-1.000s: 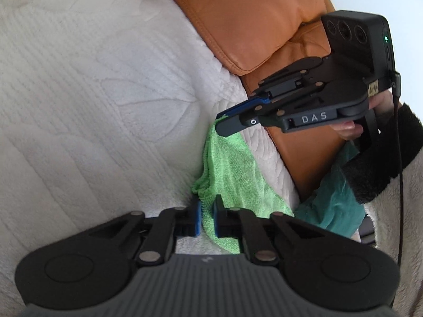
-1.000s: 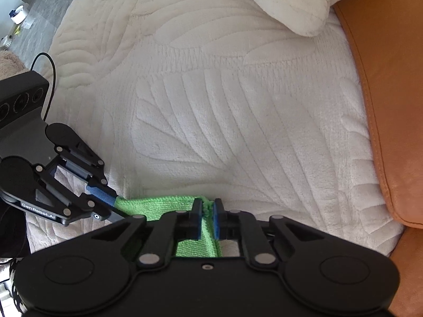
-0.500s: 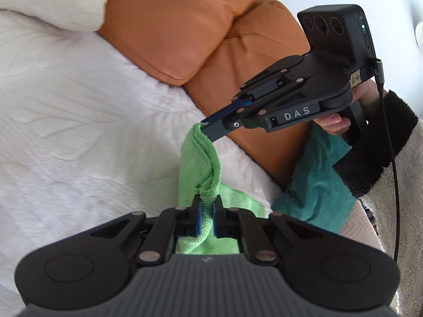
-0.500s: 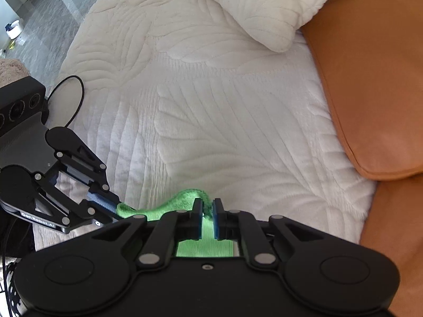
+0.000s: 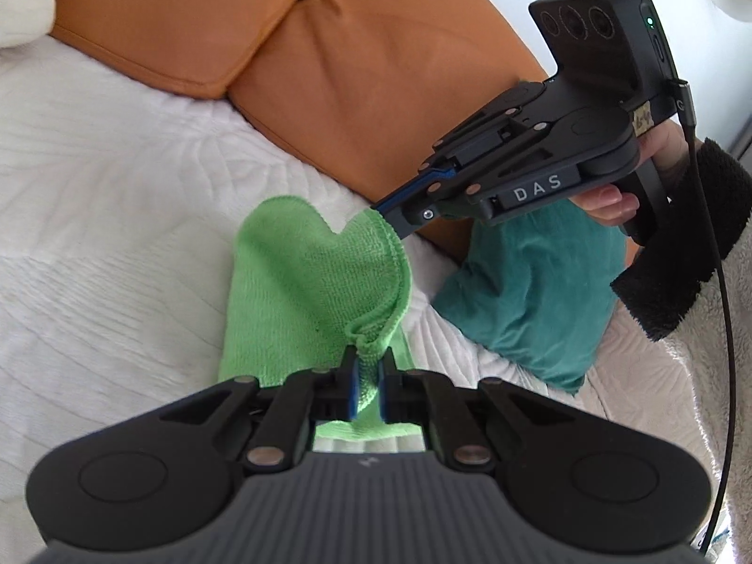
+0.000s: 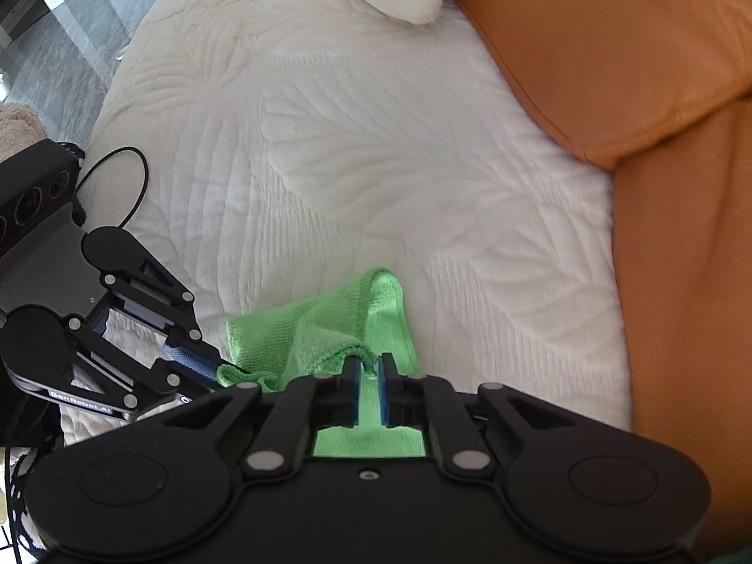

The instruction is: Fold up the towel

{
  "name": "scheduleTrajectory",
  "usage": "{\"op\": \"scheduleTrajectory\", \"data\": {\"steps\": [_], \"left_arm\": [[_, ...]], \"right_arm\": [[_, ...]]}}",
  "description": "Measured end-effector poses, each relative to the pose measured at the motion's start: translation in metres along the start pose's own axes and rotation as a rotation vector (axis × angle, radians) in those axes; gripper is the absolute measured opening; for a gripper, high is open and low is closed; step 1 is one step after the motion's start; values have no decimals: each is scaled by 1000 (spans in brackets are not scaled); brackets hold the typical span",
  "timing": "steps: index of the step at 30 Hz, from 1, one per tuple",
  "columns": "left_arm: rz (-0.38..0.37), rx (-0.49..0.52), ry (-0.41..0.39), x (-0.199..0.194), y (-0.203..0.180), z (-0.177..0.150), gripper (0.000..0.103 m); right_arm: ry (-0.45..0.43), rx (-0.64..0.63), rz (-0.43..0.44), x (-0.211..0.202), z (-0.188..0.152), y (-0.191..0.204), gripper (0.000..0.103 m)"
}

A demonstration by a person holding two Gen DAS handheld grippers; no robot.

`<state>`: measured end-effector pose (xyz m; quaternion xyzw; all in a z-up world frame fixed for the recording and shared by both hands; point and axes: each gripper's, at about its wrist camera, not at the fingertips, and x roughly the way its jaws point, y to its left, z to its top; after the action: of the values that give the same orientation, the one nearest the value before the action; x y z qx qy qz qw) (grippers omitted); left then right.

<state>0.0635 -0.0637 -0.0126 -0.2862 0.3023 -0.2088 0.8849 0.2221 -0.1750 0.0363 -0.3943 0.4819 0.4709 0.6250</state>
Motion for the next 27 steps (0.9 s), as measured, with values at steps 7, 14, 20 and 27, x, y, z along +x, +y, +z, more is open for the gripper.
{"op": "scheduleTrajectory", "data": {"steps": [7, 14, 20, 27], "left_arm": [[14, 60, 36, 25, -20, -10, 9], [62, 87, 47, 27, -18, -15, 10], [113, 150, 60, 17, -23, -19, 13], [51, 208, 101, 8, -39, -17, 23]], "right_arm": [[11, 54, -19, 14, -39, -16, 7], [-14, 52, -103, 25, -57, -21, 8], [-42, 41, -160, 26, -62, -20, 13], [-144, 104, -302, 13, -77, -27, 15]]}}
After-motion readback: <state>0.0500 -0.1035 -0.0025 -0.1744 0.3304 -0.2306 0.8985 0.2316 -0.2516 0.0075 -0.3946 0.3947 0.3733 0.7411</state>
